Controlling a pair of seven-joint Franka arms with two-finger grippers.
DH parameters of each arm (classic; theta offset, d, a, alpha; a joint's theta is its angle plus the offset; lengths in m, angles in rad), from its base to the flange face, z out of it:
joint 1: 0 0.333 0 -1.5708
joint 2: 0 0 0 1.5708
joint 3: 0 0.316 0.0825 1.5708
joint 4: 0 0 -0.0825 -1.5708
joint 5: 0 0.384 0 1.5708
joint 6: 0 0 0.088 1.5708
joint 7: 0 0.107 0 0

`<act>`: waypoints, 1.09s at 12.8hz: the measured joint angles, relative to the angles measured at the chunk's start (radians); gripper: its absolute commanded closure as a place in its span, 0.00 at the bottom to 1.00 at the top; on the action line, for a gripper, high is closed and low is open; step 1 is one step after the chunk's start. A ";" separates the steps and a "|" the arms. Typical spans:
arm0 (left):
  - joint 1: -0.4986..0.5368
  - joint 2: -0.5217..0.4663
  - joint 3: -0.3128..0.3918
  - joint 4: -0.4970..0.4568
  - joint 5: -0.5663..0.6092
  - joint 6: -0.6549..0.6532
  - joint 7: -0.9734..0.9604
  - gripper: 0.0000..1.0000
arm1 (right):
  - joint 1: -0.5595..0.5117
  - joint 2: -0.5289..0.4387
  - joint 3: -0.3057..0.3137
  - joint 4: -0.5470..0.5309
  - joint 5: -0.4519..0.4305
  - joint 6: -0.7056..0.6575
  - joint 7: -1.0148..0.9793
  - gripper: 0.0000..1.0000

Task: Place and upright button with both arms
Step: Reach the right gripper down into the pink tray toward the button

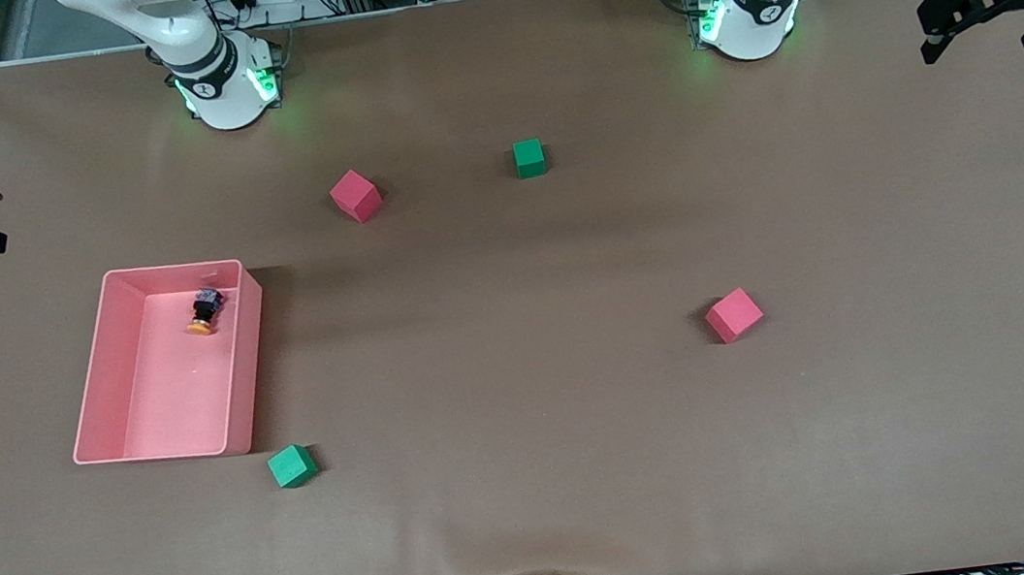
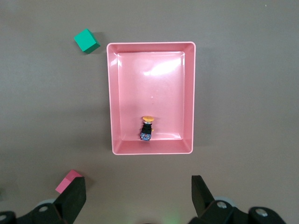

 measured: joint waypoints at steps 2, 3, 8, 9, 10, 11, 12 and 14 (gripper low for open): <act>0.005 0.013 0.000 0.006 0.000 0.000 0.000 0.00 | 0.000 0.003 0.001 0.000 0.000 0.003 0.039 0.00; 0.006 0.019 0.000 0.006 0.000 0.000 0.000 0.00 | 0.000 0.006 0.000 -0.001 0.000 0.003 0.050 0.00; 0.038 0.027 0.001 0.007 0.000 0.000 0.003 0.00 | -0.008 0.020 -0.001 -0.013 0.000 0.003 0.059 0.00; 0.042 0.027 0.001 0.007 0.000 0.000 0.003 0.00 | -0.009 0.024 -0.001 -0.030 0.000 0.013 0.059 0.00; 0.042 0.028 0.000 0.007 0.000 0.000 0.003 0.00 | -0.009 0.029 -0.001 -0.060 0.000 0.043 0.059 0.00; 0.042 0.029 0.000 0.007 0.000 -0.001 0.003 0.00 | -0.009 0.034 -0.001 -0.100 0.000 0.089 0.059 0.00; 0.044 0.031 0.000 0.006 0.000 -0.001 0.003 0.00 | -0.010 0.043 -0.001 -0.152 0.000 0.149 0.059 0.00; 0.057 0.039 0.001 0.006 0.000 -0.001 0.003 0.00 | -0.009 0.076 0.000 -0.257 0.000 0.270 0.059 0.00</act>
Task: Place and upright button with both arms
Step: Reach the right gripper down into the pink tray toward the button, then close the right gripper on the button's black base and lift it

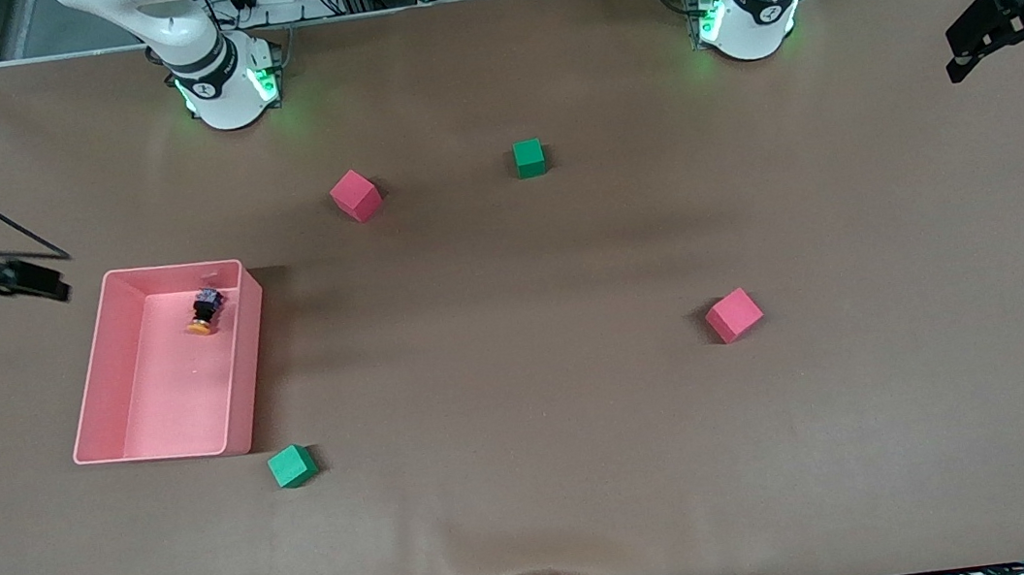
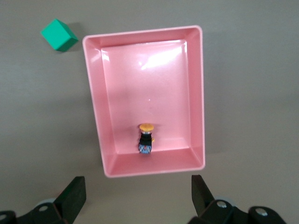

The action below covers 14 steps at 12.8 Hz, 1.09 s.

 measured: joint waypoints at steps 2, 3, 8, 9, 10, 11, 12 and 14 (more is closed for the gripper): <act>0.009 0.004 0.000 0.001 0.000 0.000 0.003 0.00 | 0.000 0.076 0.001 -0.066 0.000 0.103 0.000 0.00; 0.010 0.004 0.000 0.001 0.000 0.000 0.011 0.00 | 0.000 0.124 0.002 -0.076 0.000 0.141 0.000 0.00; 0.012 0.004 0.000 0.005 0.000 -0.009 0.057 0.00 | -0.001 0.219 0.001 -0.225 0.000 0.383 0.000 0.00; 0.020 0.004 0.000 0.005 0.000 -0.011 0.058 0.00 | -0.001 0.219 0.001 -0.279 0.000 0.433 0.000 0.00; 0.036 0.004 0.000 0.005 0.001 -0.013 0.069 0.00 | -0.001 0.218 0.002 -0.326 0.001 0.475 0.000 0.00; 0.058 0.004 0.001 0.006 0.001 -0.015 0.097 0.00 | -0.001 0.216 0.003 -0.372 0.003 0.514 0.002 0.00; 0.083 0.004 0.002 0.006 0.001 -0.016 0.130 0.00 | 0.000 0.213 0.004 -0.417 0.014 0.559 0.003 0.00; 0.122 0.005 0.003 0.006 0.001 -0.016 0.173 0.00 | 0.001 0.210 0.006 -0.502 0.038 0.640 0.003 0.00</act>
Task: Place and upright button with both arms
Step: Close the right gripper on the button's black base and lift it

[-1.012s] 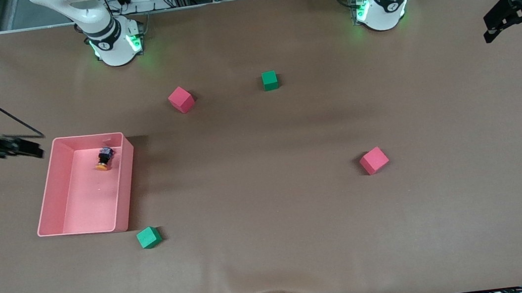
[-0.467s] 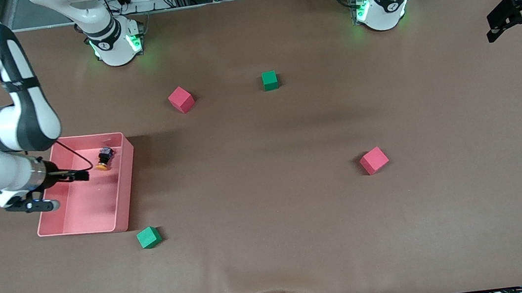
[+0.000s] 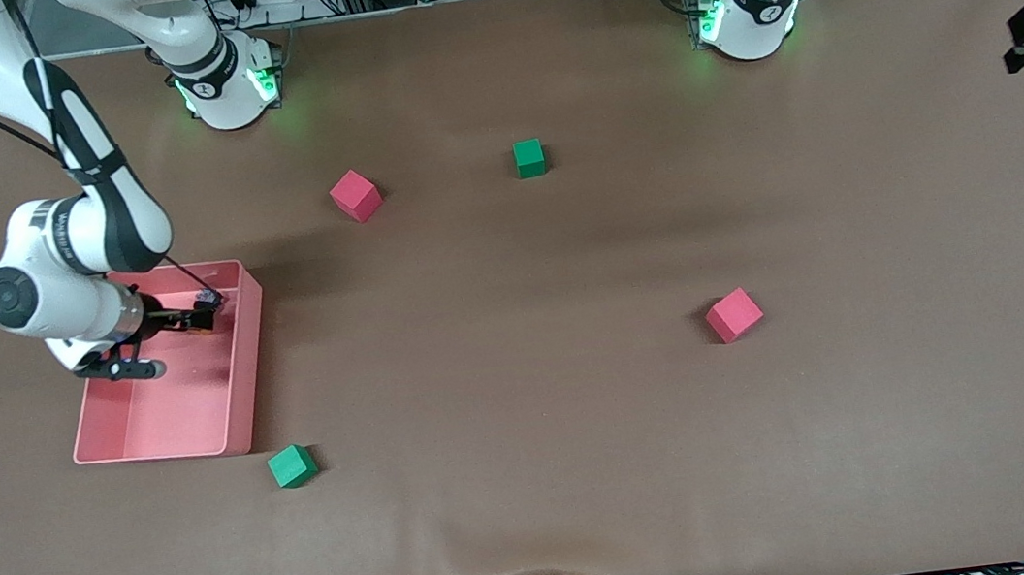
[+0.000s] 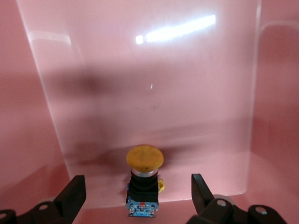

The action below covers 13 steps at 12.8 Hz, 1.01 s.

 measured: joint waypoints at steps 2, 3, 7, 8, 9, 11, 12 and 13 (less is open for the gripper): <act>0.002 0.004 -0.005 0.000 0.000 0.000 -0.001 0.00 | 0.000 0.000 0.000 -0.055 0.005 0.029 0.003 0.00; 0.000 0.009 -0.015 0.000 0.000 0.002 -0.011 0.00 | 0.000 0.000 0.000 -0.071 0.006 0.030 0.004 0.00; -0.014 0.038 -0.084 0.000 0.000 0.011 -0.126 0.00 | 0.000 0.000 0.001 -0.095 0.062 0.033 0.006 0.00; -0.014 0.041 -0.096 0.000 0.000 0.011 -0.147 0.00 | 0.000 0.002 0.000 -0.099 0.064 0.033 0.006 0.02; -0.014 0.042 -0.107 0.000 0.000 0.012 -0.163 0.00 | 0.000 0.006 0.000 -0.103 0.065 0.036 0.006 0.10; -0.014 0.043 -0.121 0.000 0.000 0.012 -0.179 0.00 | 0.000 0.021 0.000 -0.110 0.065 0.075 0.006 0.45; -0.014 0.043 -0.123 0.000 0.000 0.012 -0.179 0.00 | 0.000 0.032 0.000 -0.110 0.065 0.096 0.006 0.67; -0.013 0.043 -0.123 0.000 0.000 0.012 -0.180 0.00 | 0.000 0.039 0.000 -0.110 0.065 0.109 0.006 0.84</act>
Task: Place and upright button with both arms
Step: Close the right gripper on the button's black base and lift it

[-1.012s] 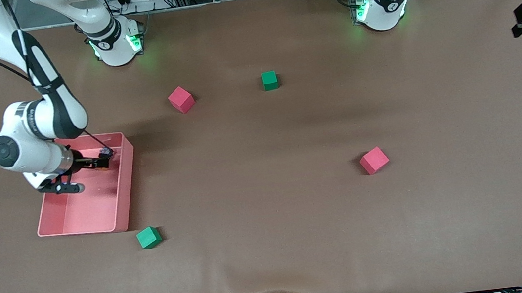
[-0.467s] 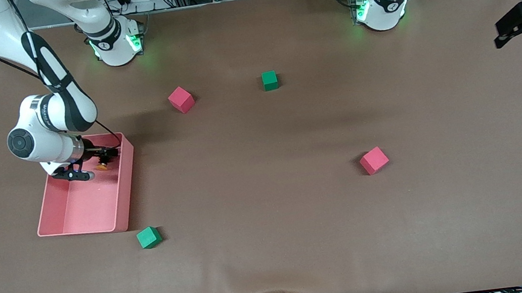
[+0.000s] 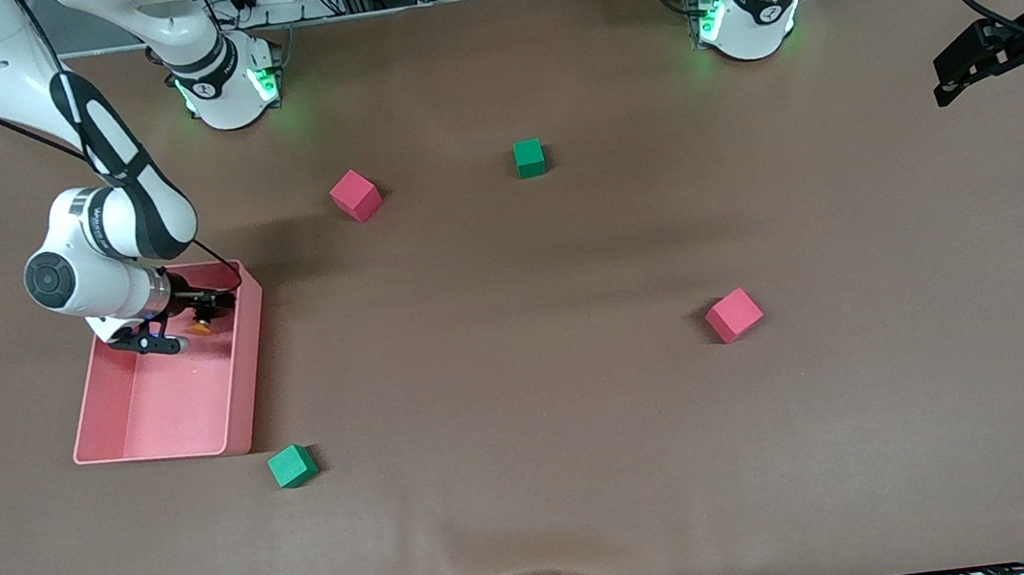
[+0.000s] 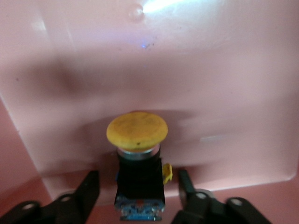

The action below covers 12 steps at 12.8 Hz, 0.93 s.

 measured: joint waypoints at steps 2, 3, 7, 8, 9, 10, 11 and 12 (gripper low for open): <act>0.002 0.003 0.000 0.000 0.000 0.000 0.000 0.00 | -0.001 -0.010 -0.003 0.002 0.000 0.002 0.000 0.92; 0.002 0.004 0.000 0.000 0.000 0.000 0.000 0.00 | -0.002 -0.011 -0.002 0.005 0.000 0.009 0.000 0.91; 0.004 0.008 0.000 0.000 0.000 0.009 0.000 0.00 | -0.003 -0.065 -0.003 0.040 0.000 -0.021 -0.050 0.91; 0.004 0.008 0.000 0.000 0.000 0.009 0.000 0.00 | -0.008 -0.090 -0.005 0.070 0.000 -0.072 -0.085 0.91; 0.005 0.008 0.000 0.000 0.000 0.009 0.000 0.00 | -0.017 -0.111 -0.007 0.113 0.000 -0.143 -0.123 0.92; 0.005 0.008 0.000 0.000 0.000 0.009 0.000 0.00 | -0.027 -0.127 -0.008 0.171 0.000 -0.227 -0.160 0.92; 0.005 0.008 0.000 0.000 0.000 0.009 0.000 0.00 | -0.035 -0.137 -0.009 0.236 0.000 -0.311 -0.189 0.91; 0.005 0.008 0.000 0.000 0.000 0.009 0.000 0.00 | -0.036 -0.141 -0.009 0.300 -0.001 -0.381 -0.207 0.91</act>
